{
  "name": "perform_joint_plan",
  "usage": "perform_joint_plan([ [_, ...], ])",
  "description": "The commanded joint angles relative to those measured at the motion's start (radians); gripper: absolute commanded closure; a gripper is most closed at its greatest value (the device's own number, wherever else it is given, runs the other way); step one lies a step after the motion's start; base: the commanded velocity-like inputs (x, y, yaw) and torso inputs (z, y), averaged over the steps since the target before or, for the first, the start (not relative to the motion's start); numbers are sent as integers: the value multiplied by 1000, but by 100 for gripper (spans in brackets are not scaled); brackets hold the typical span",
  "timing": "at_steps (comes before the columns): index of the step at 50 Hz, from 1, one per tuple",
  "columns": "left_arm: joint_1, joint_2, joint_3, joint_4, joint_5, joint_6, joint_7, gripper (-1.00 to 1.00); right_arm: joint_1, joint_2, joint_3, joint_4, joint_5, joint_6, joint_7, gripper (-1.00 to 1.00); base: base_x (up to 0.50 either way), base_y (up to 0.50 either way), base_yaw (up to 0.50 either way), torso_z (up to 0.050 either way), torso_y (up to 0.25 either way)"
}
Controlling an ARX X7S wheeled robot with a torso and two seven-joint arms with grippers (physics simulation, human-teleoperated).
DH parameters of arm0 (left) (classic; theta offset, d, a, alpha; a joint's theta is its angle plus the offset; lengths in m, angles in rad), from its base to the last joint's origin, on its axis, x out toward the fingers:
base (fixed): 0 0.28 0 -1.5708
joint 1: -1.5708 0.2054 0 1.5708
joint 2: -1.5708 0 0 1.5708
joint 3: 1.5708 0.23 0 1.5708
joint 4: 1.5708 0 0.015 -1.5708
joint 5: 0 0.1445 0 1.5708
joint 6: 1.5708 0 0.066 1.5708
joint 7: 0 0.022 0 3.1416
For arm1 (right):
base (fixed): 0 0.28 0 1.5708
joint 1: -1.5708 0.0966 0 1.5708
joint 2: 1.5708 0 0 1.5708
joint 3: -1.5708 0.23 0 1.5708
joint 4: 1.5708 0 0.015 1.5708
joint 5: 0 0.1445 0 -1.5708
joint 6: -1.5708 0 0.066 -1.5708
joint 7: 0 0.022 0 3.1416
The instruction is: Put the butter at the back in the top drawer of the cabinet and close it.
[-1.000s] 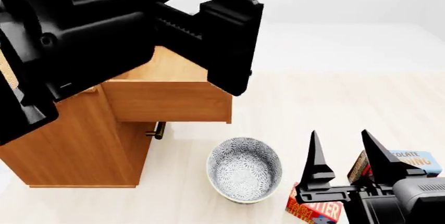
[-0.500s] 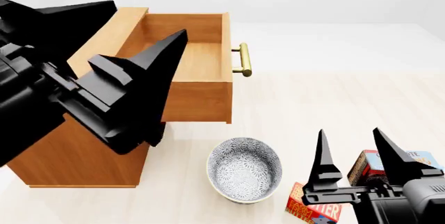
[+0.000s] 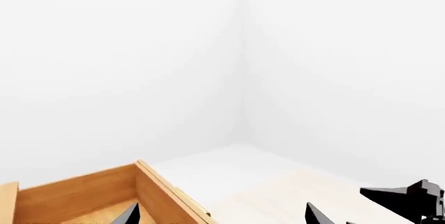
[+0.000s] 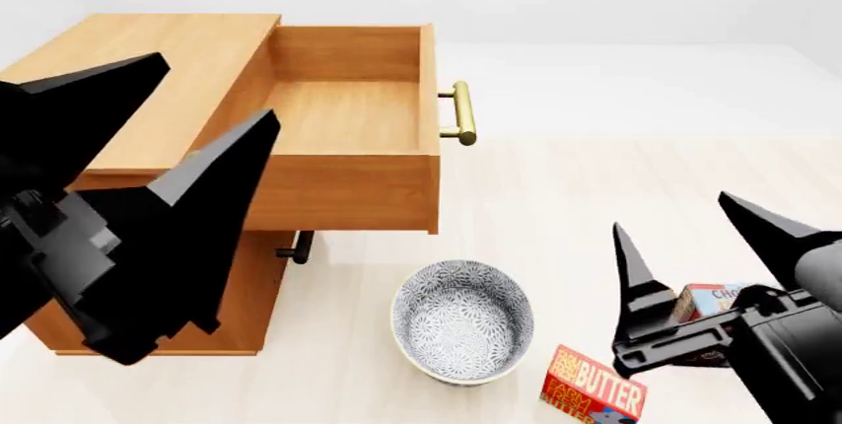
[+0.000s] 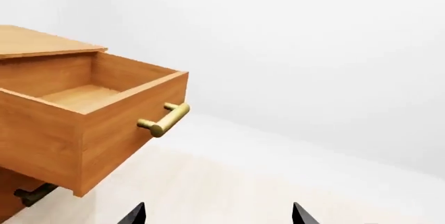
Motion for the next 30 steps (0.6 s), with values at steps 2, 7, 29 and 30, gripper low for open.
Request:
perform_joint_plan([
  [2, 143, -71, 101, -27, 154, 178, 139, -100, 504, 223, -265, 111, 385, 257, -13, -100, 0, 0, 0, 0, 0],
  [7, 181, -74, 136, -39, 198, 234, 172, -100, 793, 165, -416, 219, 486, 476, -55, -100, 0, 0, 0, 0, 0],
  [29, 235, -64, 179, -56, 250, 297, 201, -100, 1521, 32, -994, 575, 521, 956, -306, -100, 0, 0, 0, 0, 0],
  [30, 235, -63, 179, -56, 249, 298, 203, -100, 1549, 32, -1023, 578, 500, 957, -361, -100, 0, 0, 0, 0, 0],
])
